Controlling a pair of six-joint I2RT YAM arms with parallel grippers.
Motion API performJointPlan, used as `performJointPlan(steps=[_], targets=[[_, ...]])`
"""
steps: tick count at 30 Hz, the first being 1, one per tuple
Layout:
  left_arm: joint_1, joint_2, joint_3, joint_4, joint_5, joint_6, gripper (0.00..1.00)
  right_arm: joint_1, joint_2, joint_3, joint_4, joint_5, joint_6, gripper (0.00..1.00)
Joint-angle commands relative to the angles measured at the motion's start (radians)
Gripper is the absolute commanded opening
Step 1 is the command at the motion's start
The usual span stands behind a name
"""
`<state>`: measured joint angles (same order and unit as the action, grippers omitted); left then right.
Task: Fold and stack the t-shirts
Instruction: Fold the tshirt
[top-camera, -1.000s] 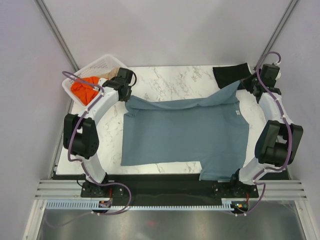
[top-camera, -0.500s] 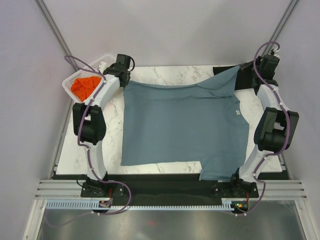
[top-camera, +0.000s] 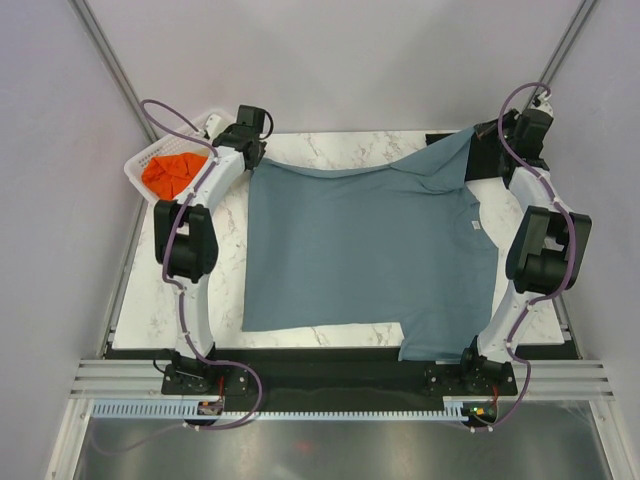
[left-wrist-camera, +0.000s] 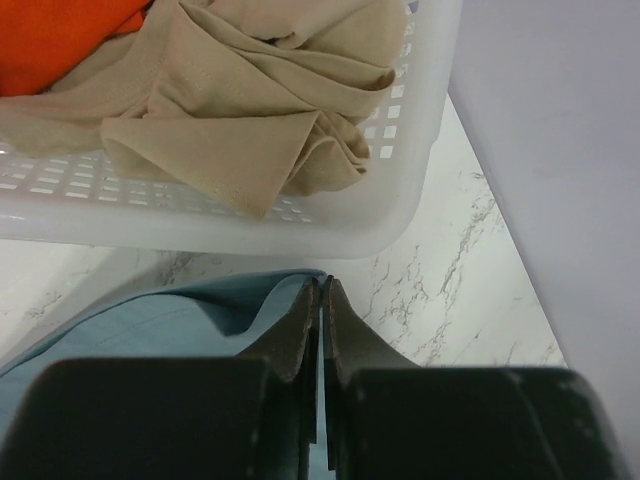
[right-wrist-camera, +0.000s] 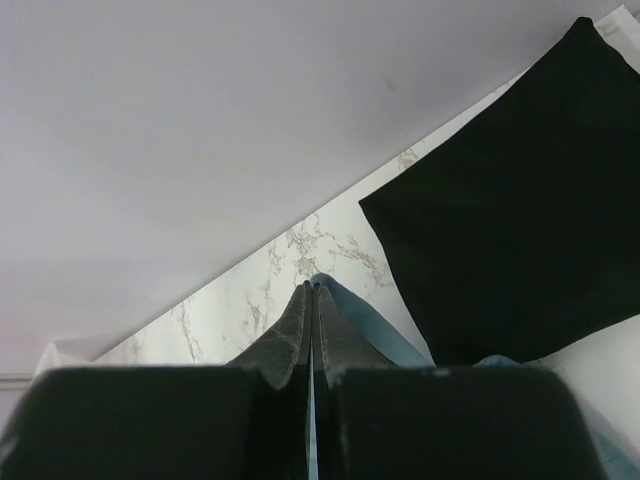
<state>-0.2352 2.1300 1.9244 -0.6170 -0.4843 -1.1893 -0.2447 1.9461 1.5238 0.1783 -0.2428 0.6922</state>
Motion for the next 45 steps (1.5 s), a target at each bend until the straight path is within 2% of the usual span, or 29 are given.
performJointPlan(steps=[1,11,16,27,32,37,40,45], targets=[[0.005,-0.061,-0.014,0.034,-0.014,0.069,0.02,-0.007,-0.033,0.039,-0.037,0.017,-0.045,0.00],[0.046,-0.168,-0.146,0.039,0.055,0.161,0.02,-0.028,-0.067,-0.002,-0.050,0.002,-0.053,0.00],[0.062,-0.183,-0.151,0.046,0.108,0.192,0.02,-0.030,-0.046,0.024,0.050,-0.062,-0.065,0.00],[0.063,-0.168,-0.136,0.062,0.135,0.209,0.02,-0.030,0.019,0.036,0.269,-0.203,-0.129,0.00],[0.065,-0.159,-0.119,0.062,0.148,0.221,0.02,-0.027,0.066,0.081,0.279,-0.246,-0.149,0.00],[0.063,-0.163,-0.113,0.062,0.173,0.247,0.02,-0.021,0.039,0.055,0.181,-0.179,-0.242,0.00],[0.066,-0.205,-0.159,0.063,0.181,0.254,0.02,-0.022,-0.007,0.035,0.075,-0.113,-0.284,0.00],[0.071,-0.240,-0.229,0.063,0.191,0.278,0.02,-0.041,-0.099,-0.027,-0.010,-0.104,-0.338,0.00]])
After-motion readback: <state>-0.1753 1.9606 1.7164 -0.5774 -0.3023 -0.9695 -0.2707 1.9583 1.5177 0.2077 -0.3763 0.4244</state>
